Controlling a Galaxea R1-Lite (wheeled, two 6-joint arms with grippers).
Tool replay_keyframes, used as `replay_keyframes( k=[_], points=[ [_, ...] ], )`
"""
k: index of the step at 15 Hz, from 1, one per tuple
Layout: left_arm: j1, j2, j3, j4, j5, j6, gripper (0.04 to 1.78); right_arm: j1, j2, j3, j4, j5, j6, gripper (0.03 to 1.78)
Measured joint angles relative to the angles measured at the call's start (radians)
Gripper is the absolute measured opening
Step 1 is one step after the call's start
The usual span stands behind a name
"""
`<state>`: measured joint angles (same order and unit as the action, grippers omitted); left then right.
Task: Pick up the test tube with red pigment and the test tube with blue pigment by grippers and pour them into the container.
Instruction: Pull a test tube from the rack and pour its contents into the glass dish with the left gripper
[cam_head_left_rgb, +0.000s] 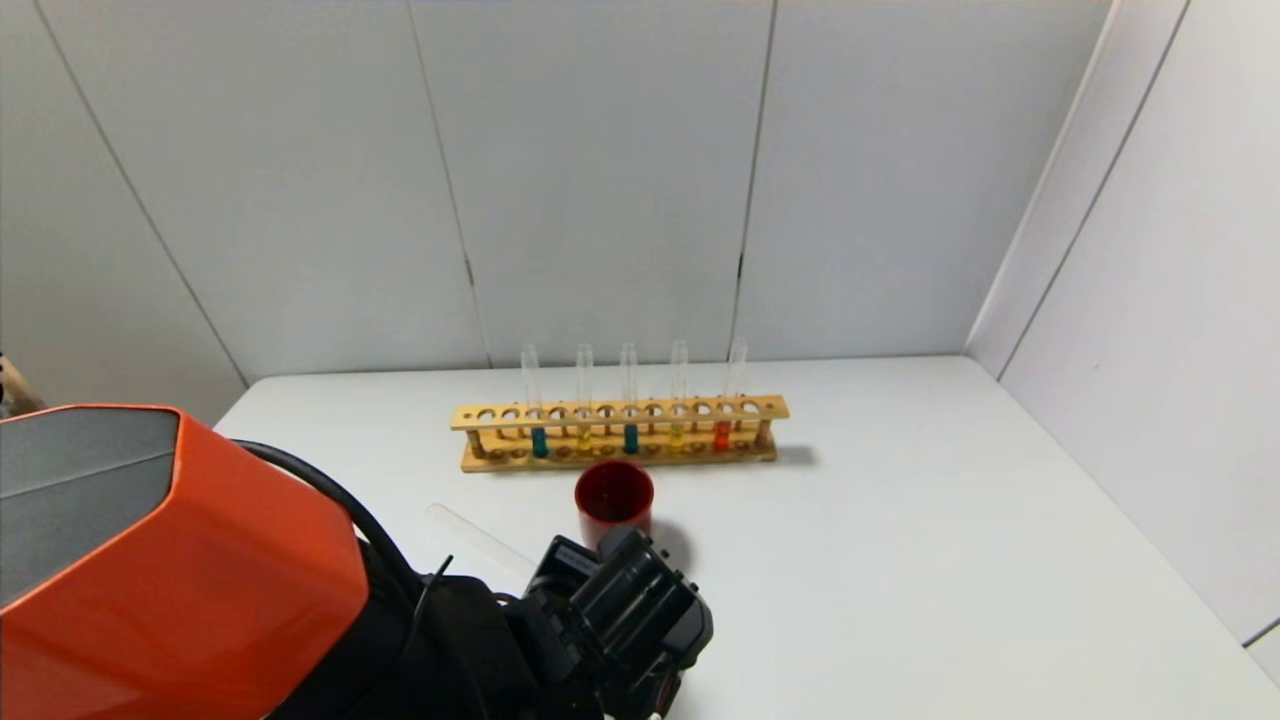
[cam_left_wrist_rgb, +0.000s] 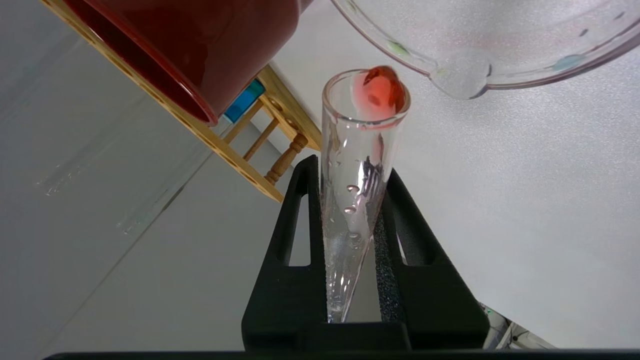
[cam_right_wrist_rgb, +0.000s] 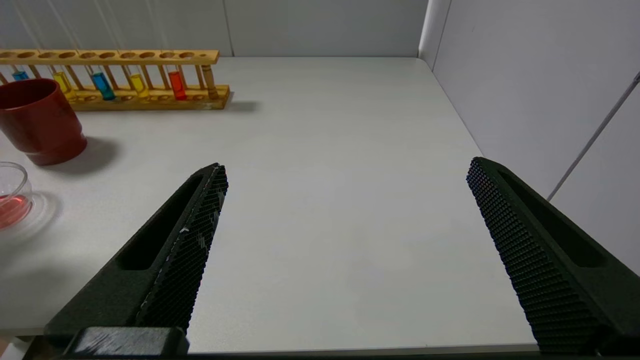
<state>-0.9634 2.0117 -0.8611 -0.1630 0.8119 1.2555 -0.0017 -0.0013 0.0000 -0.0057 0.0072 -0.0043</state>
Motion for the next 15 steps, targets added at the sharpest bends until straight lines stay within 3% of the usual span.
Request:
replay_keyframes(
  k=[15],
  points=[
    [-0.007, 0.004, -0.017, 0.061, 0.013, 0.015, 0.32, 0.000, 0.000, 0.000, 0.000, 0.000, 0.000, 1.75]
  ],
)
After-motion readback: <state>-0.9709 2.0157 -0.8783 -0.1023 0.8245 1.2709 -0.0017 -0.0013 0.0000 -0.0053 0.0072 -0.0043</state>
